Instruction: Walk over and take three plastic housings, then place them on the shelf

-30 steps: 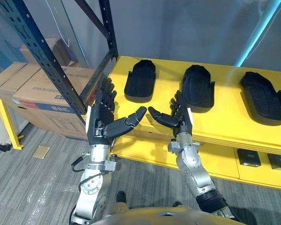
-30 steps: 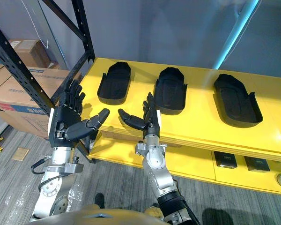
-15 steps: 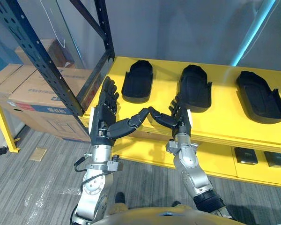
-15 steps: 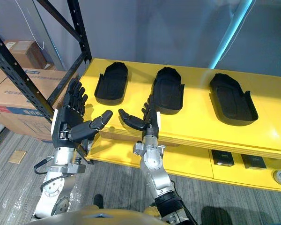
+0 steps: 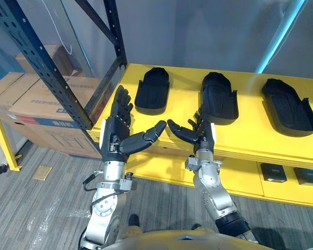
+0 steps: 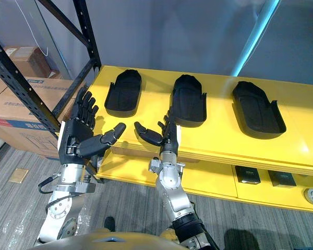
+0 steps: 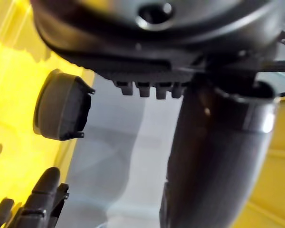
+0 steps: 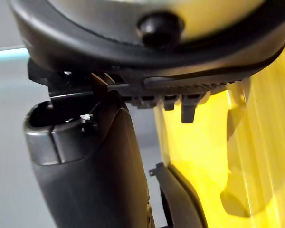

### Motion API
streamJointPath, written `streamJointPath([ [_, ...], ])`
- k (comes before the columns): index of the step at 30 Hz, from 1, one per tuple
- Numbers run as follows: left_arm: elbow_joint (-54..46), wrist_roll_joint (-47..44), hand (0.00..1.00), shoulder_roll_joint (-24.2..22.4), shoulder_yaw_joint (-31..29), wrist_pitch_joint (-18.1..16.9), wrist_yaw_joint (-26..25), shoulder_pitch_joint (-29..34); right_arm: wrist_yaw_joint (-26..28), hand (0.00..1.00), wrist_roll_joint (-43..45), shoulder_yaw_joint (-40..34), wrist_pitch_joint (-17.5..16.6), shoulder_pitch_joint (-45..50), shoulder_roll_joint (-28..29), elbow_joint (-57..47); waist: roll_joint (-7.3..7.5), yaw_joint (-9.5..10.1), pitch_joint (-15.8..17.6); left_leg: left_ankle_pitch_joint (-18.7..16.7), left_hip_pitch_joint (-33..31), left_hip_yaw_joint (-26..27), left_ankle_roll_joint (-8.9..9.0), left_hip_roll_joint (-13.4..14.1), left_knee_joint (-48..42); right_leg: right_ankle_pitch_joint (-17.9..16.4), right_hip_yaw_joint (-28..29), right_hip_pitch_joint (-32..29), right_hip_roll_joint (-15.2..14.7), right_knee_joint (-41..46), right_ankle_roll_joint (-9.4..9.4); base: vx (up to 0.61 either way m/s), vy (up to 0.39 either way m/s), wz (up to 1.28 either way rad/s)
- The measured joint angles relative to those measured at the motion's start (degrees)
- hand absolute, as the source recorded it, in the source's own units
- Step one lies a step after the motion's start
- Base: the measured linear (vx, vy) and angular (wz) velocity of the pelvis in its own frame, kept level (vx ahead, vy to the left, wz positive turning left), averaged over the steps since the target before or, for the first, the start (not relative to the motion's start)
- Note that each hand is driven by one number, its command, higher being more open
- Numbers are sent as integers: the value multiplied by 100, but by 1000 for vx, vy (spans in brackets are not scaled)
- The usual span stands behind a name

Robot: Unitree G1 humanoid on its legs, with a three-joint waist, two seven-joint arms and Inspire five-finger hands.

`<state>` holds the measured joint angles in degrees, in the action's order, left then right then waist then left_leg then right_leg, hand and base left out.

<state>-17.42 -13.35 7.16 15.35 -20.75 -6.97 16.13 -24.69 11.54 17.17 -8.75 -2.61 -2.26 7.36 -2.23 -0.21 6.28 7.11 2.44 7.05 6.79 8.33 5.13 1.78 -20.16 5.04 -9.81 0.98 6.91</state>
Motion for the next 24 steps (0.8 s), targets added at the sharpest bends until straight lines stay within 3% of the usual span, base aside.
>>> streamJointPath([
  [8,0,1,100,0,-1,16,9,0,196,100,9,-19,-76,48,-2,0,-14,-3,5,0,2,6,0,0,0,0,2,1,0,-1,0,0,0,0],
  [16,-1,24,100,3,-80,83,47,0,1105,100,2,36,-365,347,-43,-204,-23,-2,0,-15,3,33,3,1,0,0,15,1,2,-16,2,0,0,0],
  [21,-40,-284,100,21,-504,80,712,1,1444,100,-691,-132,-743,695,-400,-1414,-31,-6,-6,-25,7,49,7,1,0,30,23,6,3,-22,37,0,0,0],
  [24,-246,-699,100,115,-863,81,1567,62,1416,100,-1087,-788,-1211,823,-512,-2129,-45,5,-22,-30,14,59,12,2,-1,34,29,22,3,-22,38,0,0,0],
])
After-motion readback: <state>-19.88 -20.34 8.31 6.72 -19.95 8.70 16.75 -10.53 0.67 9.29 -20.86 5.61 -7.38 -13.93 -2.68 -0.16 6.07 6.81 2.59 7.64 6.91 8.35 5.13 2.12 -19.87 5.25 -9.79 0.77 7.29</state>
